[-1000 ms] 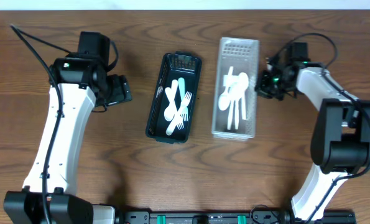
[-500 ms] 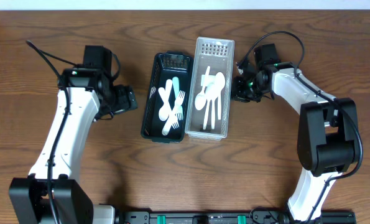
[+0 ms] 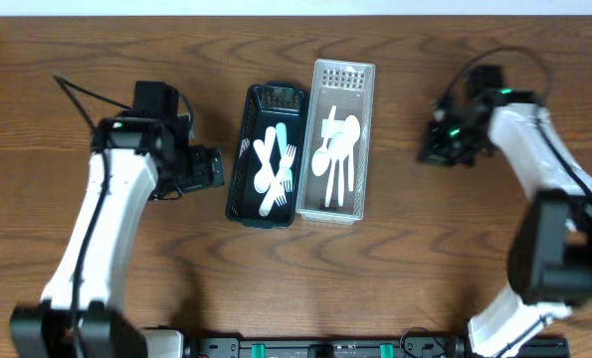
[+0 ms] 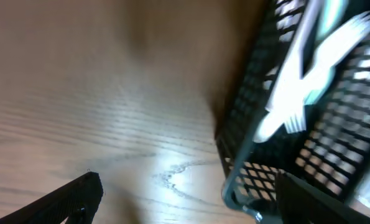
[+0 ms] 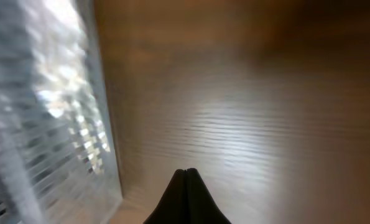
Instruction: Pack container
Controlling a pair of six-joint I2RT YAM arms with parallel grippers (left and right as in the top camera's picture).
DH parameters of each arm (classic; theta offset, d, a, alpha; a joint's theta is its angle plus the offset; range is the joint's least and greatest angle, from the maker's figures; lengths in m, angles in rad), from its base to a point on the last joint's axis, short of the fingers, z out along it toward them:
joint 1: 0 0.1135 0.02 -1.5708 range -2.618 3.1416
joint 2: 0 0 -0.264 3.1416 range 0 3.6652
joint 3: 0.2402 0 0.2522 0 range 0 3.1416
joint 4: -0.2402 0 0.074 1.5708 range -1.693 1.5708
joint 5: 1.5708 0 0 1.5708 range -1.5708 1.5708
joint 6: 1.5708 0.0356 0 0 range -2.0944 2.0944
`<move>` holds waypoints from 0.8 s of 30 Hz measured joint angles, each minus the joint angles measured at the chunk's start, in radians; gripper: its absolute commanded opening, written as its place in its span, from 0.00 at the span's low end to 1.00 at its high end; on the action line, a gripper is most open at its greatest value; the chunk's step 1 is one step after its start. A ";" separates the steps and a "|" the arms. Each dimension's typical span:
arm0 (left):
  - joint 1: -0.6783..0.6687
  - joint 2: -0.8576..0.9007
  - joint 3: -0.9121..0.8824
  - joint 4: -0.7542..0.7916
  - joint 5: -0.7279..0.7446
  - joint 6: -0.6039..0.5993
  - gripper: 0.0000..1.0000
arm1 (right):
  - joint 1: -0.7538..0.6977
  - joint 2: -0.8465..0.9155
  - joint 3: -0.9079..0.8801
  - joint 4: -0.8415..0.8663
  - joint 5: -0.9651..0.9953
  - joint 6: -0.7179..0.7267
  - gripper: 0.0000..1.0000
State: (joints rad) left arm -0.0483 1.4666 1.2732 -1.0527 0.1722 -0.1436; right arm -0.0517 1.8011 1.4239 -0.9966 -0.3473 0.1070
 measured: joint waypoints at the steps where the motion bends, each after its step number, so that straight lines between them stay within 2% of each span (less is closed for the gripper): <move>1: 0.000 -0.046 0.013 -0.003 -0.010 0.011 0.91 | -0.006 -0.057 0.034 -0.019 0.032 -0.021 0.01; 7: 0.000 -0.369 0.058 -0.004 -0.043 0.038 0.92 | 0.000 -0.449 0.214 -0.046 0.164 -0.103 0.01; 11: 0.000 -0.556 0.063 -0.032 -0.083 0.041 0.92 | 0.000 -0.689 0.244 -0.044 0.197 -0.122 0.01; 14: 0.000 -0.655 0.064 -0.080 -0.123 0.044 0.93 | 0.000 -0.828 0.248 -0.093 0.223 -0.128 0.05; 15: 0.000 -0.681 0.064 -0.105 -0.132 0.044 0.99 | 0.000 -0.863 0.248 -0.120 0.238 -0.130 0.11; 16: 0.000 -0.702 0.064 -0.132 -0.141 0.044 0.98 | 0.000 -0.898 0.248 -0.154 0.258 -0.130 0.18; 18: 0.000 -0.731 0.064 -0.178 -0.154 0.045 0.98 | 0.000 -0.960 0.246 -0.218 0.298 -0.137 0.41; 19: 0.000 -0.744 0.064 -0.205 -0.158 0.046 0.98 | 0.000 -0.980 0.245 -0.241 0.312 -0.137 0.59; 20: 0.000 -0.753 0.064 -0.224 -0.159 0.047 0.98 | 0.000 -1.005 0.244 -0.263 0.323 -0.142 0.99; 24: 0.000 -0.767 0.064 -0.277 -0.166 0.047 0.98 | 0.000 -1.072 0.242 -0.286 0.350 -0.147 0.99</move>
State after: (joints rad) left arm -0.0483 0.6994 1.3373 -1.3300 0.0067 -0.0963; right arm -0.0517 0.7292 1.6661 -1.2831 0.0025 -0.0402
